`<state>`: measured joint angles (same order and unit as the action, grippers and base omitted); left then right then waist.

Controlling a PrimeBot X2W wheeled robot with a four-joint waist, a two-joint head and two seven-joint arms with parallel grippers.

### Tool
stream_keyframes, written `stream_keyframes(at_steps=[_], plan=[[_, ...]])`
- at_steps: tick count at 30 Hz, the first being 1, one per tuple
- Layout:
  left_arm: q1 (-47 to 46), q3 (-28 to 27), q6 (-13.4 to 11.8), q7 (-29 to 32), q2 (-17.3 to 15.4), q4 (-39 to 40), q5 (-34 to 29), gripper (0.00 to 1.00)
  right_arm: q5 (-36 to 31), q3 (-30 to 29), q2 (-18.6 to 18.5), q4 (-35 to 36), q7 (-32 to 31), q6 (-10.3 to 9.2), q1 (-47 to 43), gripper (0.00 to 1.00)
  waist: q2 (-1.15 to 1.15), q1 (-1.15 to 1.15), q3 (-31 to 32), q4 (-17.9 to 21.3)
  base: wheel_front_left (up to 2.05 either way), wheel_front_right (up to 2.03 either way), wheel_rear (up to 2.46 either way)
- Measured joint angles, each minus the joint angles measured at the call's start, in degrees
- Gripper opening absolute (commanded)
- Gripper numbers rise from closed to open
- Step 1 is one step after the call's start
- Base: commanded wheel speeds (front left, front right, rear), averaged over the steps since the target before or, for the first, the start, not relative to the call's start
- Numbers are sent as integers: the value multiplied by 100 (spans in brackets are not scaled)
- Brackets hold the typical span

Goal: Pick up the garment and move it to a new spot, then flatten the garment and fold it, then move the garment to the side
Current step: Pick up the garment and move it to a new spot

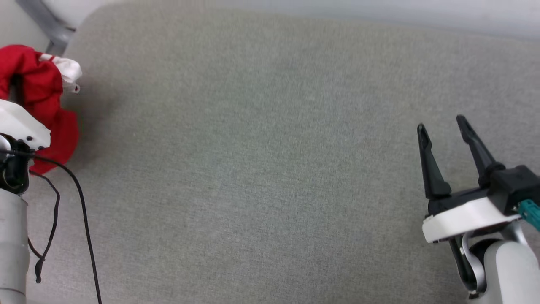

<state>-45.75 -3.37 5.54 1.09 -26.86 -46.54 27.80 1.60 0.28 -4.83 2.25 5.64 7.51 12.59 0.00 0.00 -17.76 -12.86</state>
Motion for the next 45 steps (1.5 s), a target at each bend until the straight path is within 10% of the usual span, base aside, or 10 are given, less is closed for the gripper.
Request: stream_keyframes(at_steps=[11, 28, 45], plan=[[686, 345, 49, -1166, 321, 951, -234, 0, 51, -333, 171, -232, 93, 0, -630, 100, 0, -1, 1064, 281, 0, 0, 0], [2264, 1767, 37, -1043, 1648, 3342, -446, 0, 241, -563, 187, 159, -153, 0, -1053, 100, 1, -1, 1533, 1656, 0, 0, 0], [2319, 3878, 185, -943, 2106, 2251, -542, 0, 354, -519, 187, 134, -11, 0, -687, 100, 0, 1, 445, 2163, 0, 0, 0]])
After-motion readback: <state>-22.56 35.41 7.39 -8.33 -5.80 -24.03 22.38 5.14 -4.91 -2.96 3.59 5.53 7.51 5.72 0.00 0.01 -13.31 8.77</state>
